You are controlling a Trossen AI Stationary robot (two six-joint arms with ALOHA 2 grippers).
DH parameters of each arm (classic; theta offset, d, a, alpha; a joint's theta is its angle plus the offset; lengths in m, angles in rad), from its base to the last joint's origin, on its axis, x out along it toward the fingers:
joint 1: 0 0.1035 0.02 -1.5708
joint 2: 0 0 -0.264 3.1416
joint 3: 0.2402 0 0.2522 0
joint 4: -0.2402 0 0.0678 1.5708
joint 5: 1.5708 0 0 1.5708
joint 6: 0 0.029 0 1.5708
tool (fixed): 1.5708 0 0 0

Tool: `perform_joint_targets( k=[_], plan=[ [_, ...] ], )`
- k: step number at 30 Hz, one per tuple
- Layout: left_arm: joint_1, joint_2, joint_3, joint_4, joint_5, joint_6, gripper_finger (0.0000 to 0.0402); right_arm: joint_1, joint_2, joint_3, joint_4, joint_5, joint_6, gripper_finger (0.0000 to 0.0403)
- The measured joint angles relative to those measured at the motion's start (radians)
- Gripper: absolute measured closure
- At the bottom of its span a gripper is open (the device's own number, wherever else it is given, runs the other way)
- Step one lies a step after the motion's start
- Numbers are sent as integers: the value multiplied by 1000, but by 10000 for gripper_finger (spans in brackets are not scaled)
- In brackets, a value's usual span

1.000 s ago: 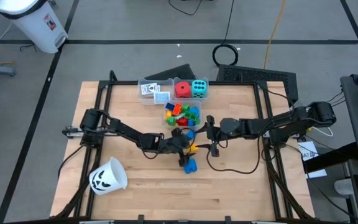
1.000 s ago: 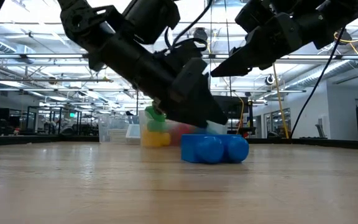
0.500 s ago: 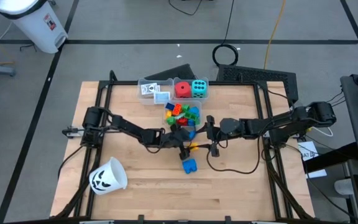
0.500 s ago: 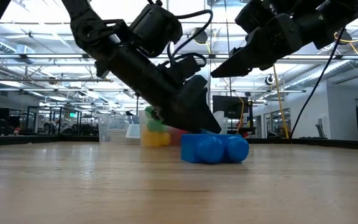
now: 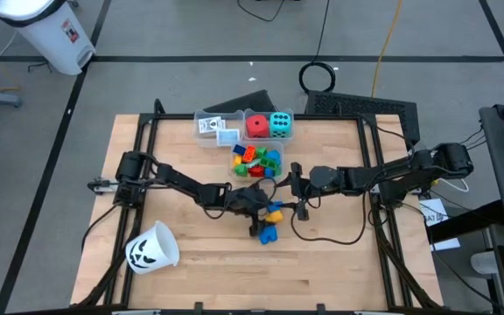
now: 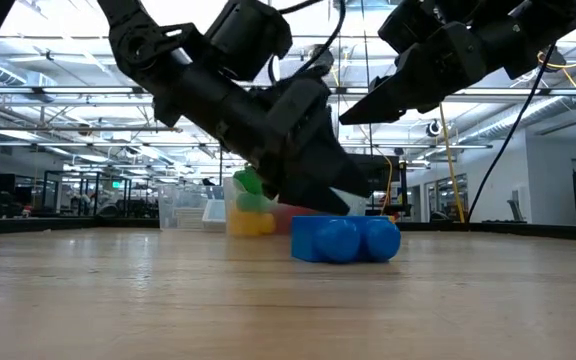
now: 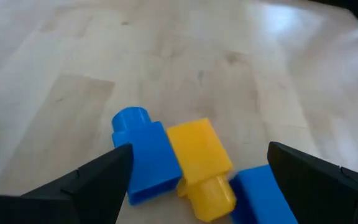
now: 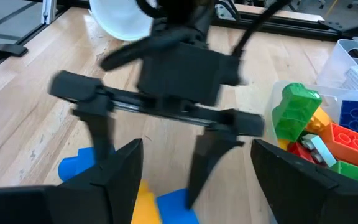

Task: Pick & Place Toys
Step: Put the top blue game piece into the bottom transparent bin

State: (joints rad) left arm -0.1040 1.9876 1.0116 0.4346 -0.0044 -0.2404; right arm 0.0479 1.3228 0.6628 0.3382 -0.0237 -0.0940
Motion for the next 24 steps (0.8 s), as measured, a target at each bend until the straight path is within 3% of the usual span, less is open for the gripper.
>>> perform_joint_targets(
  k=[9, 16, 24],
  plan=[
    [-16, -143, 8, -137, -46, 22, 25, 20, 17, 0, -57, -31, 3, 135],
    [-16, -225, 7, -288, -141, 9, 25, 42, 192, 21, 38, -52, 40, 135],
    [-16, -225, 7, -320, -162, -18, 25, 11, 329, 109, -60, 3, 2, 135]
  ],
)
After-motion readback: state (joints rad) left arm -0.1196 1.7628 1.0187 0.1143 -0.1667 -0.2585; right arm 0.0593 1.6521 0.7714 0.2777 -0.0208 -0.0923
